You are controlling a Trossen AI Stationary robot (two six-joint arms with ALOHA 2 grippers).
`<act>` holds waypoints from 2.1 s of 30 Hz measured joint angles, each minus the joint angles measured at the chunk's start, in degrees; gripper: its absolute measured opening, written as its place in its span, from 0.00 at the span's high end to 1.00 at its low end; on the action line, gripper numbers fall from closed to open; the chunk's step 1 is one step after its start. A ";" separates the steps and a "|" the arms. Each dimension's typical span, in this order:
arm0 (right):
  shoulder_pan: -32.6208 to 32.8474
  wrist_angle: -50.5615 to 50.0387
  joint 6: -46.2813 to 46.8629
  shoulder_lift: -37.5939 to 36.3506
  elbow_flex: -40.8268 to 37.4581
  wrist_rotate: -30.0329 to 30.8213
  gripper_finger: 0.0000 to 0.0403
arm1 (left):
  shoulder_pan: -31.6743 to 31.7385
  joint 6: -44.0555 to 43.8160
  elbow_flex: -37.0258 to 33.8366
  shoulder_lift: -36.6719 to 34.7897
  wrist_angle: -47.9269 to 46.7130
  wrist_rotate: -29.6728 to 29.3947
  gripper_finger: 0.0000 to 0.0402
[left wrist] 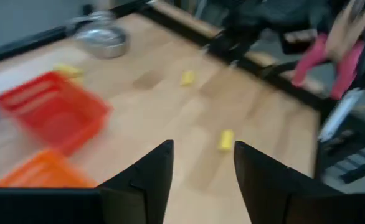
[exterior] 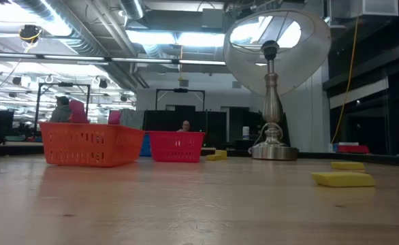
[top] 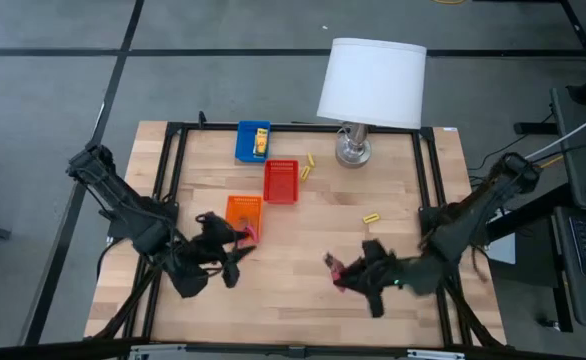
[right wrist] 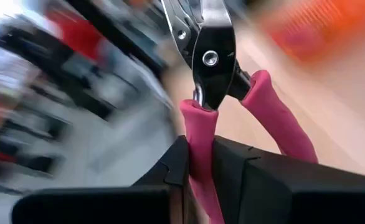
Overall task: Pick & Place School Supplies
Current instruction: Put the pink hole puncher into the orange bin
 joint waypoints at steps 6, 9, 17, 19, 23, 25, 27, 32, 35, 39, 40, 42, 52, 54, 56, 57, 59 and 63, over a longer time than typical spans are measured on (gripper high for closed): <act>-3.33 17.25 -12.59 -3.49 0.10 -5.86 0.90 | 6.85 19.75 -9.97 2.29 46.84 4.30 0.51; -3.92 20.89 -12.70 -2.46 0.05 -8.38 0.90 | 10.69 26.72 -10.48 5.27 62.20 10.04 0.50; -4.22 25.63 -12.97 -1.15 0.05 -7.91 0.90 | 16.28 30.84 -3.61 14.35 68.32 19.94 0.51; -4.16 26.09 -12.98 -1.15 0.05 -7.30 0.90 | 16.66 32.57 -1.28 16.40 68.31 20.97 0.51; -4.22 26.51 -12.94 -1.15 0.05 -6.91 0.90 | 17.16 34.79 1.84 18.11 67.72 20.42 0.51; -4.20 26.74 -12.93 -1.15 0.05 -6.52 0.90 | 17.45 35.21 2.40 18.50 67.08 20.45 0.51; -4.18 26.73 -12.92 -1.15 0.05 -6.33 0.90 | 17.52 35.69 2.40 18.58 66.82 20.54 0.51; -4.20 26.73 -12.87 -1.15 0.05 -5.42 0.90 | 17.84 36.30 2.49 18.56 67.24 21.83 0.51; -4.22 27.06 -12.70 -1.15 0.05 -5.42 0.90 | 17.37 36.33 2.51 18.34 64.25 22.40 0.51; -3.86 27.39 -12.33 -1.13 0.05 -5.42 0.90 | 16.40 36.81 2.48 17.67 57.94 20.14 0.51; -3.78 27.37 -12.17 -1.12 0.05 -5.43 0.90 | 16.22 36.76 2.46 17.38 57.06 20.12 0.51; -3.48 27.40 -12.08 -1.12 0.05 -5.43 0.90 | 16.20 36.50 2.49 17.03 56.68 20.43 0.50; -2.39 27.57 -11.87 -1.12 0.05 -4.11 0.90 | 13.71 38.21 2.49 16.81 61.87 24.68 0.47; -2.39 27.57 -11.87 -1.12 0.05 -4.01 0.90 | 13.43 38.18 2.49 16.81 61.81 24.68 0.47; -2.39 27.57 -11.87 -1.12 0.05 -3.94 0.90 | 13.24 37.86 2.49 16.81 61.83 24.78 0.47; -2.39 27.57 -11.88 -1.12 0.05 -3.96 0.90 | 13.29 37.74 2.49 16.81 61.94 24.86 0.47; -2.39 27.55 -11.92 -1.12 0.05 -3.96 0.90 | 13.36 37.68 2.49 16.81 61.95 24.38 0.47; -2.39 27.54 -12.05 -1.12 0.05 -3.96 0.90 | 14.22 37.68 2.49 16.81 61.99 24.42 0.47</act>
